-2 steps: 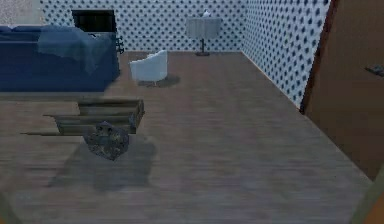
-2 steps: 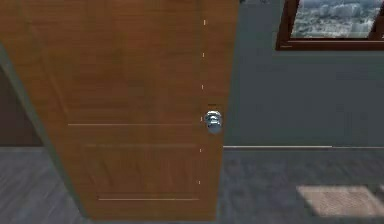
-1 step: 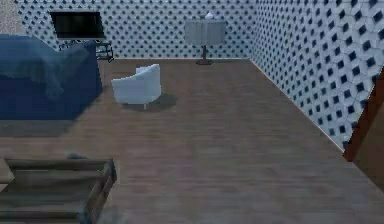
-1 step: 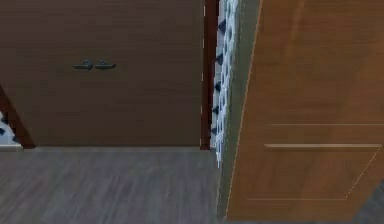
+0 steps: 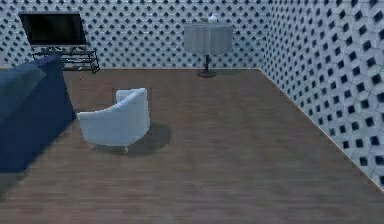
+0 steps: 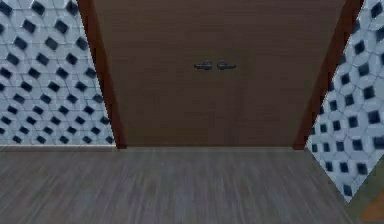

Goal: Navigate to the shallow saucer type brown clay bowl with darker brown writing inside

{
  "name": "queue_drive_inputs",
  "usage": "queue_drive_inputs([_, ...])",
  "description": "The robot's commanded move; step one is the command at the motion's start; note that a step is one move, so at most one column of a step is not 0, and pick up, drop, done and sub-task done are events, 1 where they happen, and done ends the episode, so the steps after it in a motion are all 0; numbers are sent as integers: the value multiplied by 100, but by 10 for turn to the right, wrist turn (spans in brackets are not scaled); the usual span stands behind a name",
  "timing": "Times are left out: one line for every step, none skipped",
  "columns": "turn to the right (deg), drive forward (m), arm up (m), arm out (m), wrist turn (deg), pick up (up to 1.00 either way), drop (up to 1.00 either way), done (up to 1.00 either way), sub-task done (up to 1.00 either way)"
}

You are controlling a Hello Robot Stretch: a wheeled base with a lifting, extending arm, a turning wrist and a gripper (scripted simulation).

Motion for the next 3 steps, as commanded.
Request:
queue_drive_inputs([0,100,0,0,0,0,0,0,0])
queue_drive_inputs([0,100,0,0,0,0,0,0,0])
queue_drive_inputs([0,50,0,0,0,0,0,0,0])
